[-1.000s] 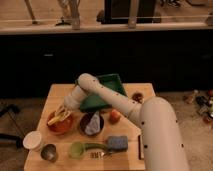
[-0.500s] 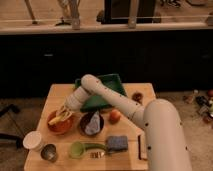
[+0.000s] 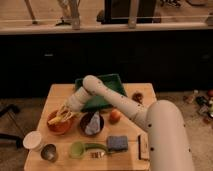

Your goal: Place banana in red bowl

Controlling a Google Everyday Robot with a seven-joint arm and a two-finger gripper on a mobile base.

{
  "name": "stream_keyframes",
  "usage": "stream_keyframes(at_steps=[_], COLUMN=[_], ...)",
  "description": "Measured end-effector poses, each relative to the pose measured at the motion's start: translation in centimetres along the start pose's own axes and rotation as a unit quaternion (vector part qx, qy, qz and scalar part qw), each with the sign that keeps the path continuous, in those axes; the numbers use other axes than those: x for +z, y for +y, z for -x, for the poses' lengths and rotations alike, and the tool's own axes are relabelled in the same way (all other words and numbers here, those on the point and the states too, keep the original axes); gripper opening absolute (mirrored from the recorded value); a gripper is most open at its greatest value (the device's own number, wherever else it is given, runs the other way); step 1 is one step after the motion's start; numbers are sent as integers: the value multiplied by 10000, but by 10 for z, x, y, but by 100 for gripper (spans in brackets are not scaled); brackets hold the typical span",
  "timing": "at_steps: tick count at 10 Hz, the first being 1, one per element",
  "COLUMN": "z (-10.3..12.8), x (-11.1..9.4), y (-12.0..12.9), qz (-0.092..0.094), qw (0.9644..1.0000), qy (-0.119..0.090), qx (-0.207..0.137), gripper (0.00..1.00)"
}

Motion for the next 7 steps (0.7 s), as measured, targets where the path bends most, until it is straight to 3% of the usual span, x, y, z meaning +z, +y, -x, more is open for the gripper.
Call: stream_keyframes(at_steps=[7], z=[-1], x=[-17], y=[3], qz=[-164], qw=[9999], qy=[38], qx=[-31], gripper=[80])
